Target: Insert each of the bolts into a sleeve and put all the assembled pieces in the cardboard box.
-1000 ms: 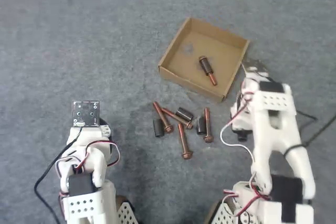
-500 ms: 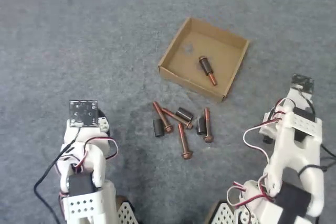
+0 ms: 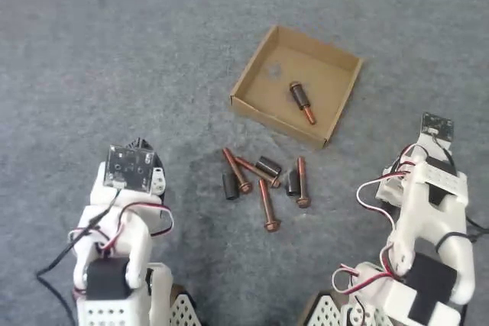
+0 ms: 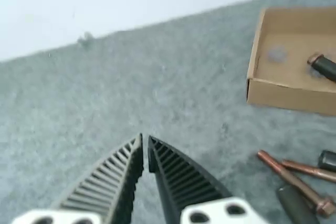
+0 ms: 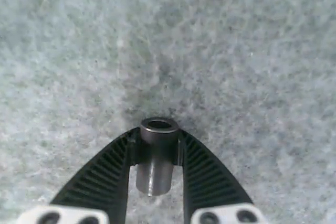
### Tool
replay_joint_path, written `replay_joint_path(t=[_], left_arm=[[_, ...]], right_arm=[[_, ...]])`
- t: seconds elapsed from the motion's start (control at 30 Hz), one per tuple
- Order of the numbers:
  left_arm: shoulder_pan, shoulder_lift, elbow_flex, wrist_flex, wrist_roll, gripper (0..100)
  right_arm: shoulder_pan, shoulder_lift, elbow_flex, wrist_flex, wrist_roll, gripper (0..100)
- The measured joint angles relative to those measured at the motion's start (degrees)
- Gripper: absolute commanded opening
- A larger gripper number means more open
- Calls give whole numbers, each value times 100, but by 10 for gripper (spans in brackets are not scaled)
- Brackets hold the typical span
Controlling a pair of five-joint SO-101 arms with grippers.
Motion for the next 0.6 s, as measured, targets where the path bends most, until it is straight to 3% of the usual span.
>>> replay_joint_path(t=[0.27,0.6], left_arm=[[246,2778,-1468,0,0,12],[2163,5160,-2593,-220,0,13]], right_arm=[[0,0,0,0,0,6],[0,0,0,0,0,6]])
